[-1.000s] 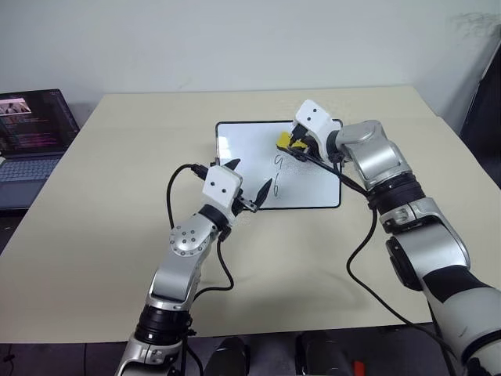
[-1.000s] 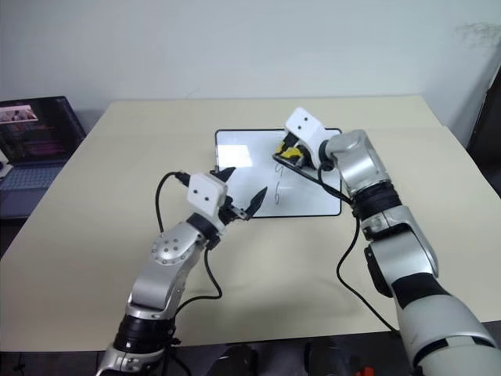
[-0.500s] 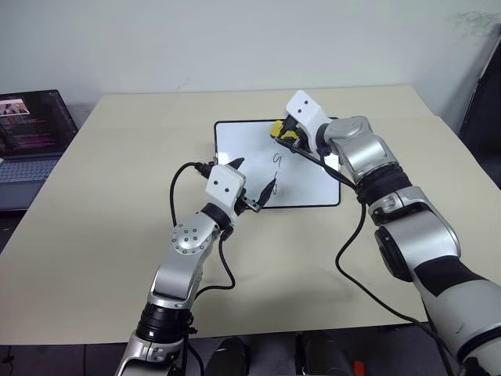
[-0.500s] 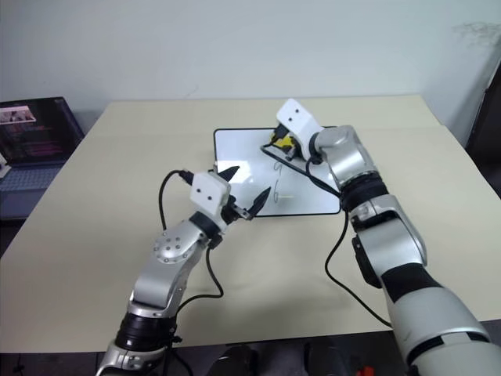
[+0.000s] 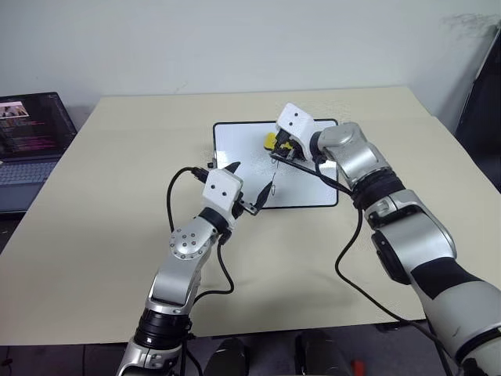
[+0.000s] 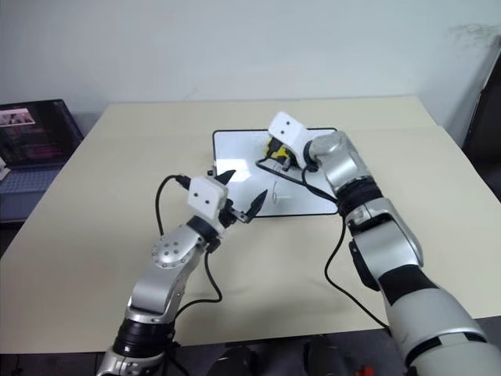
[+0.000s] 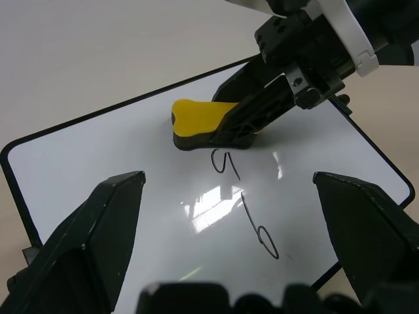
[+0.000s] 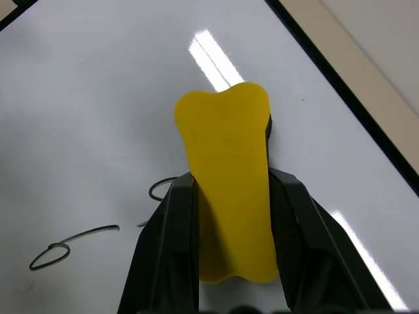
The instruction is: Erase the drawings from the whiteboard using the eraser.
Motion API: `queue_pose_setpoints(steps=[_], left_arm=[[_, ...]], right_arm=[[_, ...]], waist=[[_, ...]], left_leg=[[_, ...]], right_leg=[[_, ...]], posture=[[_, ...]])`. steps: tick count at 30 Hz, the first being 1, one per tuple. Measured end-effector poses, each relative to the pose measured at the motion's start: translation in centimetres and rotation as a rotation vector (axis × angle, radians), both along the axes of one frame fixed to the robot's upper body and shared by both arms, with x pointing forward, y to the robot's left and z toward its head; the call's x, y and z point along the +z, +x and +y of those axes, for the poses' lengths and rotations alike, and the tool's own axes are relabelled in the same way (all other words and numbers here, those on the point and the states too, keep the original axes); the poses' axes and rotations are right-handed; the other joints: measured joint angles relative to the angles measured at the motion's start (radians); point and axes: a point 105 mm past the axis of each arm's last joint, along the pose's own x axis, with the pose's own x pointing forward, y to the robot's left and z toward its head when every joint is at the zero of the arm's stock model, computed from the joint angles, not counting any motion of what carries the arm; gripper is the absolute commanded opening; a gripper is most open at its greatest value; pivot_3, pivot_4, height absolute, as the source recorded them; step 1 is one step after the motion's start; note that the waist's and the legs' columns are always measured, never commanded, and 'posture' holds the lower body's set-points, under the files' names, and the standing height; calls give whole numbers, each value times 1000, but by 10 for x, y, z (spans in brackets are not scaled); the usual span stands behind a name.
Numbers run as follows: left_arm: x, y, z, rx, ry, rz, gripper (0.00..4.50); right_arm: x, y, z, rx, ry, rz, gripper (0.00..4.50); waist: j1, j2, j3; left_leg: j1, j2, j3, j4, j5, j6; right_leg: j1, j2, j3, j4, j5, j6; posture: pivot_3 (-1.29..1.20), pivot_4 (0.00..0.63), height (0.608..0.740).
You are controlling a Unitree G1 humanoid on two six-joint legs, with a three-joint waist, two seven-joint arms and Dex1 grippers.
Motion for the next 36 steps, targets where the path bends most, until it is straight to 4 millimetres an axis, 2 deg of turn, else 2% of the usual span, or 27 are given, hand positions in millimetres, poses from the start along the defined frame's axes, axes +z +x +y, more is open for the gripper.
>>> queue_pose_setpoints(steps=[9, 17, 20, 25, 29, 36], left_arm=[[5, 1, -2, -11, -3, -17, 4500], [6, 4, -8, -46, 4, -14, 4500], [3, 1, -9, -79, 31, -8, 4500], [0, -9, 1, -93, 78, -3, 4500], [-7, -13, 10, -73, 91, 22, 4500], [-12, -18, 18, -30, 129, 27, 4500]], right_arm=[[1, -1, -27, -44, -12, 1, 1144], [7, -9, -48, -129, 65, 42, 1144], [15, -18, -56, -162, 100, 51, 1144], [27, -45, -69, -192, 159, 59, 1144], [12, -67, -73, -218, 191, 114, 1144], [-13, -86, -76, -302, 251, 150, 1144]], waist=[[18, 0, 0], [17, 0, 0], [17, 0, 0], [14, 0, 0], [17, 0, 0], [18, 0, 0]], left_leg=[[0, -1, -1, 0, 0, 0], [-2, -1, -2, 0, 0, 0], [-4, 0, -2, -1, 1, -1], [-12, 0, -2, -1, 2, -4], [-18, 0, -2, 1, 2, -4], [-18, 0, -2, 0, 2, -4]], right_leg=[[1, 0, -2, 0, 0, 0], [-1, -1, -1, -2, 0, 0], [-3, -1, -1, -3, 0, 0], [-9, -1, -1, -6, -1, 1], [-14, -2, -1, -5, 0, 1], [-14, -2, -1, -4, 0, 1]], posture=[[0, 150, 740], [0, 150, 740], [0, 150, 740], [0, 150, 740], [0, 150, 740], [0, 150, 740]])
